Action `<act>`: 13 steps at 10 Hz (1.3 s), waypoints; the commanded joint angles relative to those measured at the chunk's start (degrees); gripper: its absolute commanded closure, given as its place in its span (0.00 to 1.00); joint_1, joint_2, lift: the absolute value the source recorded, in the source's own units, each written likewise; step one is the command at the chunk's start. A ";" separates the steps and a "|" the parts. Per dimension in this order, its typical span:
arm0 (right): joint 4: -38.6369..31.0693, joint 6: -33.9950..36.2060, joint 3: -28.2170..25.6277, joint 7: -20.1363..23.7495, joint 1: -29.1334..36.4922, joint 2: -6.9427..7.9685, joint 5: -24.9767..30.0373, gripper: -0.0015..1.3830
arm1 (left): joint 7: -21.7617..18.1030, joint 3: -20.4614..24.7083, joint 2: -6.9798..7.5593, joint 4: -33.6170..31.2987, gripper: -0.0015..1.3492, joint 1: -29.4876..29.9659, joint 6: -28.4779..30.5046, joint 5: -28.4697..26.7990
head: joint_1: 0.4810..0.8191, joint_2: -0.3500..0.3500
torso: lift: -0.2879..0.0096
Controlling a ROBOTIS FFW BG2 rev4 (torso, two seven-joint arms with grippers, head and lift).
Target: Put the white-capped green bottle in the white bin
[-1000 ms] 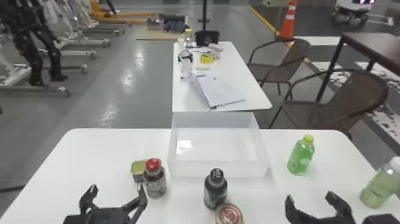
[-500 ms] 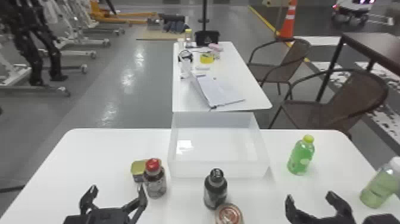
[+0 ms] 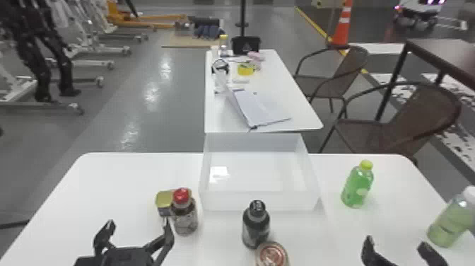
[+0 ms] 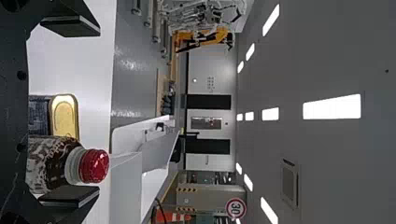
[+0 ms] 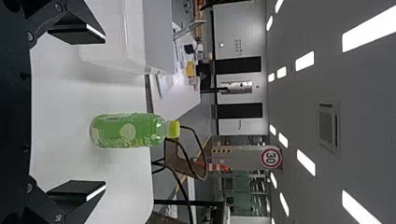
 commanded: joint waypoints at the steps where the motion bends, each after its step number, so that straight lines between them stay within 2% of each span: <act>1: 2.28 -2.13 -2.00 -2.48 -0.81 0.00 -0.94 0.14 | 0.00 0.06 -0.15 0.00 0.08 0.00 -0.01 0.36 | 0.20 0.50 | 0.63; 4: 6.15 -6.26 -5.51 -10.39 -2.83 0.09 -1.82 0.14 | 0.00 0.06 -0.15 0.09 0.08 0.00 -0.18 0.80 | 0.20 0.50 | 0.63; 8: 14.67 -8.81 -8.50 -13.55 -7.40 0.00 -4.37 0.14 | 0.00 0.32 -0.15 0.26 0.08 0.27 -0.62 1.68 | 0.20 0.50 | 0.63; 9: 16.70 -8.81 -9.03 -13.46 -8.89 -0.35 -4.81 0.14 | 0.00 0.41 -0.15 0.35 0.08 0.35 -0.62 1.68 | 0.20 0.50 | 0.63; 11: 20.48 -9.07 -9.03 -13.46 -12.06 -2.64 -6.39 0.14 | 0.00 0.59 -0.15 0.35 0.08 0.62 -0.71 1.77 | 0.20 0.50 | 0.63; 13: 23.29 -9.25 -9.03 -13.46 -14.61 -3.43 -7.27 0.14 | 0.00 0.94 -0.15 0.35 0.08 0.88 -0.80 1.95 | 0.20 0.50 | 0.63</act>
